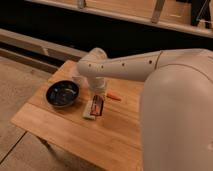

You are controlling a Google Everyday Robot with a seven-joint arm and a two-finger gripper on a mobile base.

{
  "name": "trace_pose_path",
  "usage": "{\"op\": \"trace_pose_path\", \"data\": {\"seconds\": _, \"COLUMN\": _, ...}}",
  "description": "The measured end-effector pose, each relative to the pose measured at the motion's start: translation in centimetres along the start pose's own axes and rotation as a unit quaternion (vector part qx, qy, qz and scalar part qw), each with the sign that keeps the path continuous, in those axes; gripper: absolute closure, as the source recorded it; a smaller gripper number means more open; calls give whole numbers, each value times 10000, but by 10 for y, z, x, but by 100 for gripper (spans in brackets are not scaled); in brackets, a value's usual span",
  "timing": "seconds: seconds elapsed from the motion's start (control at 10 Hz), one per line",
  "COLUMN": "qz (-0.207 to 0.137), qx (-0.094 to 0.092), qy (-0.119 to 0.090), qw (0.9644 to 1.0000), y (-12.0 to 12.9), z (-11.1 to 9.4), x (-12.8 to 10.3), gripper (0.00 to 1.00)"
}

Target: Place the eraser in the ceramic cup

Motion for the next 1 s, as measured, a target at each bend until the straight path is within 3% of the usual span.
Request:
{"op": "trace_pose_path", "data": {"seconds": 0.2, "qz": -136, "qx": 27, "qy": -119, "qw": 9998, "y": 12, "z": -17, "x": -2, "gripper": 100}}
{"op": "trace_pose_path", "data": {"seconds": 0.8, "qz": -130, "qx": 39, "qy": -129, "qw": 9998, "y": 11, "z": -17, "x": -4, "gripper": 100}}
{"op": "trace_pose_path", "data": {"seconds": 1.0, "qz": -39, "qx": 90, "qy": -323, "qw": 9994, "y": 13, "z": -32, "x": -28, "gripper": 100}}
